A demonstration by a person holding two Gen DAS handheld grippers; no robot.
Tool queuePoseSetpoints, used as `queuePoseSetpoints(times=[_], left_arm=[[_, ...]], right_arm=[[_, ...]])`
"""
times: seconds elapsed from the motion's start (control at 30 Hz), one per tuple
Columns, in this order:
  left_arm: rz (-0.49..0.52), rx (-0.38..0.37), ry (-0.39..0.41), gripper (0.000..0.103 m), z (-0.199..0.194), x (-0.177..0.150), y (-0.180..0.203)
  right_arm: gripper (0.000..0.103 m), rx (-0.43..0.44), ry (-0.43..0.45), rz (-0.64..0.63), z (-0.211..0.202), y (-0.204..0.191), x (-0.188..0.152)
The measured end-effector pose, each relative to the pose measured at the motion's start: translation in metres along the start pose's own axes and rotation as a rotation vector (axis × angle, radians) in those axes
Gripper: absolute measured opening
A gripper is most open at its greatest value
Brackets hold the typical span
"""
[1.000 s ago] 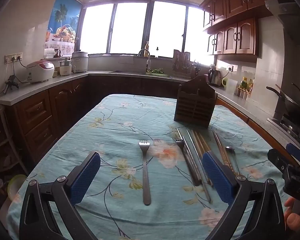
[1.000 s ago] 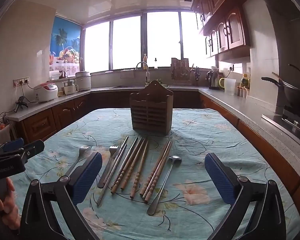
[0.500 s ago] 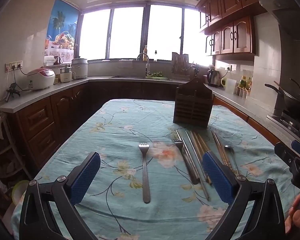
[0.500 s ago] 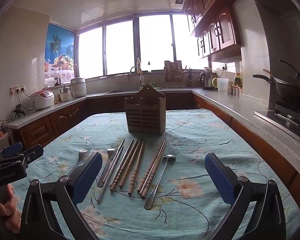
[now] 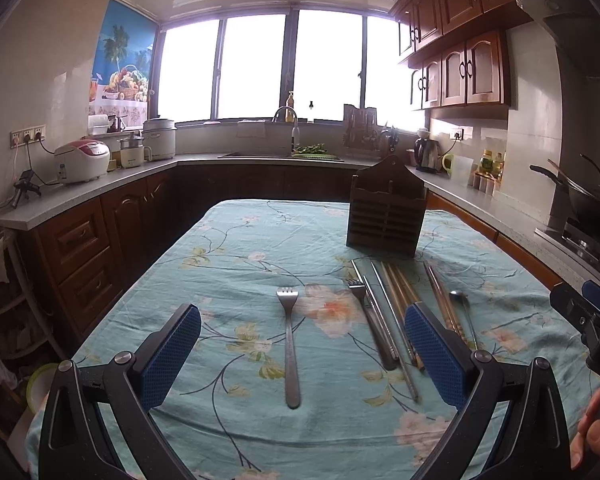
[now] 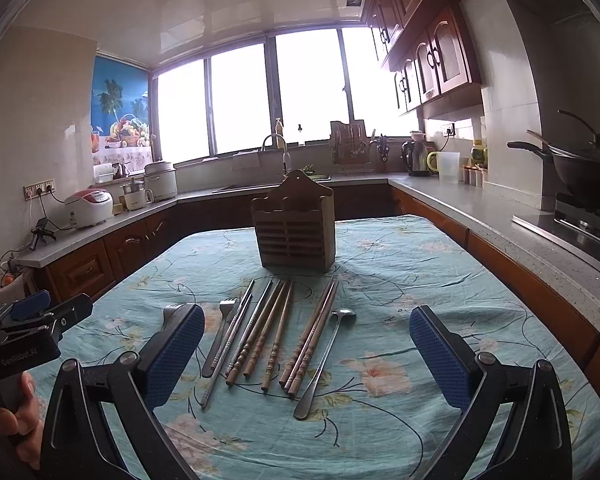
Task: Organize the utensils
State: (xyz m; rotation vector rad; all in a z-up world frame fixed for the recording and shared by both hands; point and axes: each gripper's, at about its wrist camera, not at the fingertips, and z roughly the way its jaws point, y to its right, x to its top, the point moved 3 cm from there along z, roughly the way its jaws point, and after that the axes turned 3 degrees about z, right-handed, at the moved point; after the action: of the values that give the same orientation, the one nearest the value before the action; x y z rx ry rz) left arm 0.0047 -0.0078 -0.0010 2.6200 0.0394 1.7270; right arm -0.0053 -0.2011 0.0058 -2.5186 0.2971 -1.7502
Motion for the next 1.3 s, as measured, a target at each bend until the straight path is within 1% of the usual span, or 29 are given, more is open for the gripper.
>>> queuePoseSetpoints(times=[0.23, 0.27, 1.3], left_arm=[[0.001, 0.0, -0.001, 0.102, 0.0025, 0.0041, -0.0015], [0.001, 0.004, 0.002, 0.102, 0.0003, -0.0012, 0.0009], [-0.003, -0.004, 0.002, 0.102, 0.0007, -0.0022, -0.0012]], right_arm=[[0.103, 0.003, 0.003, 0.006, -0.0011, 0.0, 0.001], [0.103, 0.004, 0.003, 0.007, -0.0013, -0.0002, 0.0007], [0.103, 0.017, 0.004, 0.001, -0.0007, -0.0012, 0.0044]])
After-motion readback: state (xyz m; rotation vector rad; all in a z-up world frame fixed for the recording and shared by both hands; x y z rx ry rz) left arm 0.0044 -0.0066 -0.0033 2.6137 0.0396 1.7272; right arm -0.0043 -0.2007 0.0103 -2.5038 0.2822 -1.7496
